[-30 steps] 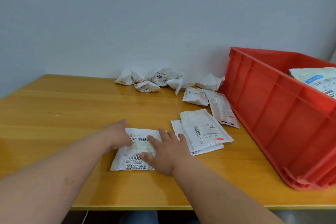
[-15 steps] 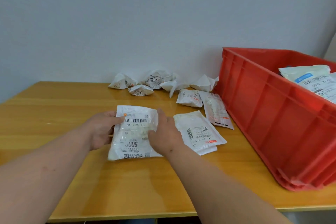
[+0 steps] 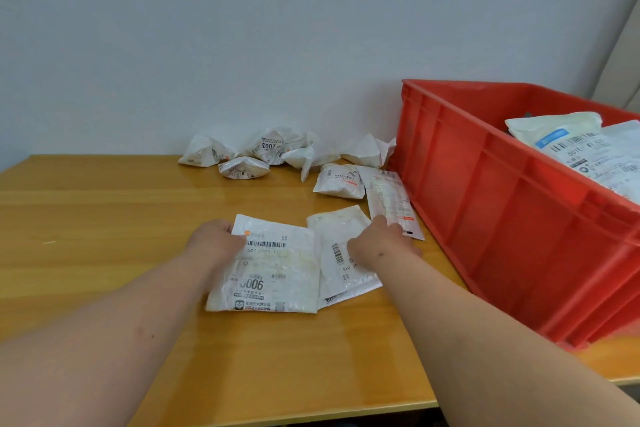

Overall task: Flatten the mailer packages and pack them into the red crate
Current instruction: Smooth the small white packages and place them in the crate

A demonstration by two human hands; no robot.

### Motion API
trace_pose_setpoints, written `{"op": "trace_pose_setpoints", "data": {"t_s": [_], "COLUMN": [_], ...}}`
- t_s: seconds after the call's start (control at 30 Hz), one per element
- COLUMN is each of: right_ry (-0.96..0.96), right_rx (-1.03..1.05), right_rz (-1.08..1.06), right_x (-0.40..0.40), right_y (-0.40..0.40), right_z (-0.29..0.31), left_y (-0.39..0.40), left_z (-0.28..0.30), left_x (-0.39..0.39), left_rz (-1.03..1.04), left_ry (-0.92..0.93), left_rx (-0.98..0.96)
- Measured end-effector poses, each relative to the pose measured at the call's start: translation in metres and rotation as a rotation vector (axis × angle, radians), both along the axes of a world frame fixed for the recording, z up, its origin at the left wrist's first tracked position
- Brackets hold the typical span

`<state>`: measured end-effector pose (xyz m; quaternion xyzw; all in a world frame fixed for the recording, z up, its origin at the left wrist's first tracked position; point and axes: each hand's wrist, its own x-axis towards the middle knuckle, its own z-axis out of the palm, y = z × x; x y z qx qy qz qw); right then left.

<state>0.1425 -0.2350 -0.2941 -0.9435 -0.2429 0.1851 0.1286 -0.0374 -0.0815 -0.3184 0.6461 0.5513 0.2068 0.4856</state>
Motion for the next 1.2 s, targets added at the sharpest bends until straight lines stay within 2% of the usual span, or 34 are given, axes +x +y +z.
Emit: {"op": "trace_pose_setpoints", "data": {"t_s": [0.07, 0.23, 0.5, 0.93, 1.07, 1.2], "right_ry": [0.074, 0.138, 0.282, 0.154, 0.179, 0.149], "right_rx": [-0.011, 0.041, 0.183, 0.059, 0.1, 0.258], "right_rz": [-0.039, -0.047, -0.095, 0.047, 0.011, -0.057], "right_x": [0.006, 0.008, 0.008, -0.008, -0.012, -0.013], "right_y": [0.0, 0.002, -0.005, 0.008, 0.009, 0.007], "right_z": [-0.003, -0.003, -0.001, -0.002, -0.004, -0.006], "left_y": [0.001, 0.008, 0.014, 0.017, 0.016, 0.019], "left_z": [-0.002, -0.009, -0.014, -0.02, -0.023, -0.025], "left_x": [0.002, -0.011, -0.035, -0.042, -0.045, -0.048], "left_rz": [0.035, 0.108, 0.097, 0.036, 0.025, 0.031], "left_ry": [0.086, 0.162, 0.24, 0.249, 0.22, 0.209], "left_rx": [0.101, 0.185, 0.114, 0.079, 0.064, 0.055]}}
